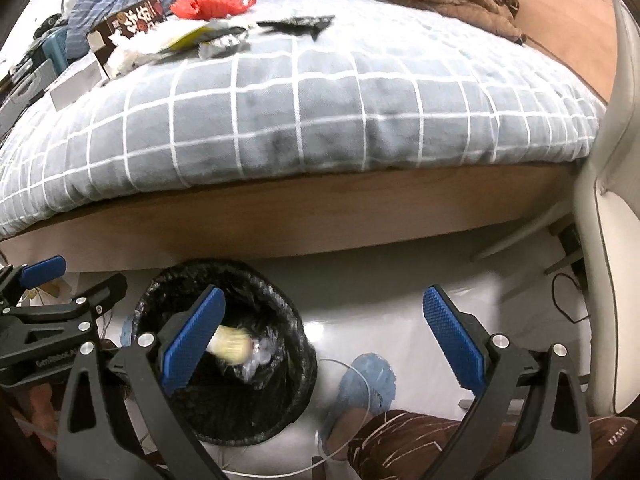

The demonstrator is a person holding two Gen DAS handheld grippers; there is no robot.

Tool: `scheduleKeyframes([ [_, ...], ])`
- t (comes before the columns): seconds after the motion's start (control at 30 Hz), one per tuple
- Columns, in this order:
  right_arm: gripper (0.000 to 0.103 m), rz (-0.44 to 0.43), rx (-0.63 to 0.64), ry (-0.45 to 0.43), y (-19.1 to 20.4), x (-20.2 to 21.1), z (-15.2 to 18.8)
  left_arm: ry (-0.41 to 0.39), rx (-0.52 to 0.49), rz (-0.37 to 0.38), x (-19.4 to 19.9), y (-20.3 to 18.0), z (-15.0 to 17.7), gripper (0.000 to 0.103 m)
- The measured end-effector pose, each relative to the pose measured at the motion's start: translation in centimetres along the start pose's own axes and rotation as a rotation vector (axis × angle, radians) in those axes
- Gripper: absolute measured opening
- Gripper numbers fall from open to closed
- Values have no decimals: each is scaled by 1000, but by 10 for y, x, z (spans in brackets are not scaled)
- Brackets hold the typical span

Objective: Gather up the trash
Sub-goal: 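Open both grippers to drop the cup and bag into the bin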

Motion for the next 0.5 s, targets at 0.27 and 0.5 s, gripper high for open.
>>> scheduleKeyframes([
  [0.27,95,7,23,-84,4,26,-20,-83,28,15,34,1,-24,97],
  [0.5,95,3,20,-171,6,57,-42,-157,8,8,68,6,-37,97],
])
Point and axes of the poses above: each gripper's, at about its wrist camera, not at the fingertips, and x roughly against the way its jaws point, y to its left, z to its underside, the point moved 8 cm from there along -x, roughly the way its jaws point, and after that the axes turned 1 degree about -y, right-handed, at the moved point
